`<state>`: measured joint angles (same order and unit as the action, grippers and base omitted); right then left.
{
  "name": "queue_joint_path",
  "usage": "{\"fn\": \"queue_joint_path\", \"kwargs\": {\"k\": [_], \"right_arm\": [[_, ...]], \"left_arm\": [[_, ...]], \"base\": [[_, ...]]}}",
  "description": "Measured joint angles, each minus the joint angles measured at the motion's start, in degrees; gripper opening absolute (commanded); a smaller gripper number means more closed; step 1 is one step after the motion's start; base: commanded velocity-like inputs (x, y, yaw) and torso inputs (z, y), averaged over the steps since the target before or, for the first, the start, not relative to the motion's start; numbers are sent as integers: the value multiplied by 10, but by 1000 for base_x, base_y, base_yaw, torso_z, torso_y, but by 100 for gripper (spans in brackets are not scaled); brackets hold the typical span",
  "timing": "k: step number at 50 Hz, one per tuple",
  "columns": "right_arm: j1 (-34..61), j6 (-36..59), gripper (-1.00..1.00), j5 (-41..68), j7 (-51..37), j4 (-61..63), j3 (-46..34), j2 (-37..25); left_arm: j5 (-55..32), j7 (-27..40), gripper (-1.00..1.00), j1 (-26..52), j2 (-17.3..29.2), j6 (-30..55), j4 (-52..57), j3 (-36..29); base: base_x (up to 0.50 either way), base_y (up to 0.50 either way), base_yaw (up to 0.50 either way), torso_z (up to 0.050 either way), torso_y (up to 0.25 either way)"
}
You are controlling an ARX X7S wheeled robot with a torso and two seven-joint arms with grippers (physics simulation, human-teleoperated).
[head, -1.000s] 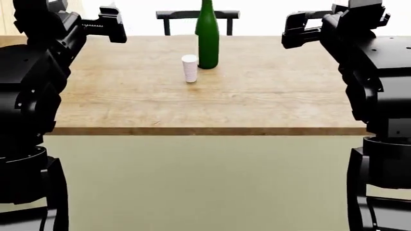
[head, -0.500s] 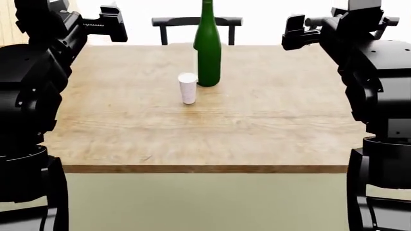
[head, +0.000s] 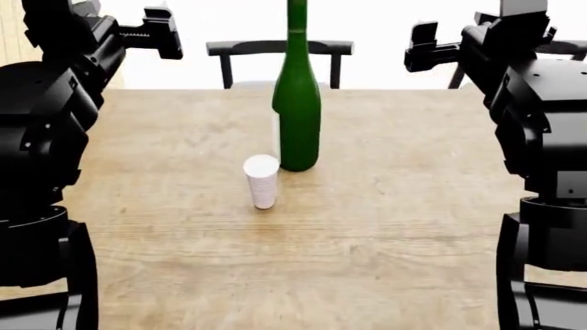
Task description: Pick the bottle and cup and place them in the sink. Then turn on the water.
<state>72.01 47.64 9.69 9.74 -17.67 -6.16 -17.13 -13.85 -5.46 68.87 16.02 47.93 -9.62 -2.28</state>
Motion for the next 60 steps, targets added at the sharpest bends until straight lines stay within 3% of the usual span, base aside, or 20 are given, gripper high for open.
{"fn": "queue_joint_path", "kwargs": {"k": [10, 45, 60], "right_arm": [[0, 1, 100, 2, -1, 1, 0, 0], [-3, 10, 100, 9, -4, 7, -2, -5], [-32, 112, 100, 67, 109, 133, -42, -82]], "left_arm": [[-4, 0, 100, 0, 1, 5, 6, 0], [-16, 6, 100, 3, 3, 20, -3, 4], [-14, 6, 100, 5, 3, 7, -19, -1]], "base": [[487, 0, 0, 0, 1], [0, 0, 0, 0, -46], [0, 0, 0, 0, 0]]}}
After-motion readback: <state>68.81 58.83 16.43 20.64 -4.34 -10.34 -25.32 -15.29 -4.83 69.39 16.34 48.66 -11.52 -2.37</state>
